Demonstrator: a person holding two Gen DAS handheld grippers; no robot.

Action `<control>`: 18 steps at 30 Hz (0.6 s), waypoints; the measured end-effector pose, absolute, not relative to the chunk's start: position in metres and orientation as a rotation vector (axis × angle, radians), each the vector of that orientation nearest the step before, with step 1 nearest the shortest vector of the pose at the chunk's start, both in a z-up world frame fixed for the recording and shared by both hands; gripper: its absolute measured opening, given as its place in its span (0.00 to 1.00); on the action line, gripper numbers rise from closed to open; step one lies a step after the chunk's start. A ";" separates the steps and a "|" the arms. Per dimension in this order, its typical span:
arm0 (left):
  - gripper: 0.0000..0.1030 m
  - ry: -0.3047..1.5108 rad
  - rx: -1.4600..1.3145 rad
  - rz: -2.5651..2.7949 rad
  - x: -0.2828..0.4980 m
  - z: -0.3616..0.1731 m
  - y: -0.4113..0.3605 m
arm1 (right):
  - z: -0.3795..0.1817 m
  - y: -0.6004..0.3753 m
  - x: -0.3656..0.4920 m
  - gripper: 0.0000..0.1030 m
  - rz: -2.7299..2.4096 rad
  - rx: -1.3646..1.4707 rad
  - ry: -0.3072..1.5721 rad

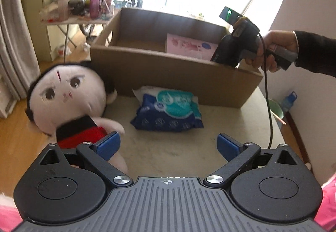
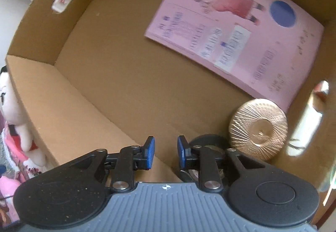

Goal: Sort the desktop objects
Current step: 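Withdraw the right gripper from the box toward the wipes pack, then close both grippers on the blue-and-teal wipes pack from its two ends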

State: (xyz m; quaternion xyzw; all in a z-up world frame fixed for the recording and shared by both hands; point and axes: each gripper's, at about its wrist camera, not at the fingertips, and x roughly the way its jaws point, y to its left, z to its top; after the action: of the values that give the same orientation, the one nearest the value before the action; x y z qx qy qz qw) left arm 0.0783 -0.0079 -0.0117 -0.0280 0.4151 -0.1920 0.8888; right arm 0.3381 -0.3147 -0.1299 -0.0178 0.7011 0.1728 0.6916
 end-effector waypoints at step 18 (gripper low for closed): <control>1.00 0.833 -0.056 -0.453 0.114 -0.030 -0.042 | -0.047 -0.329 0.246 0.59 0.506 0.406 1.155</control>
State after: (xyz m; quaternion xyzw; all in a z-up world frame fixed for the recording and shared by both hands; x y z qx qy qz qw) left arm 0.1135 -0.0415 -0.0304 -0.0270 0.4010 -0.2180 0.8894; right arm 0.2460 -0.3287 -0.0466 0.1886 0.5364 0.2348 0.7884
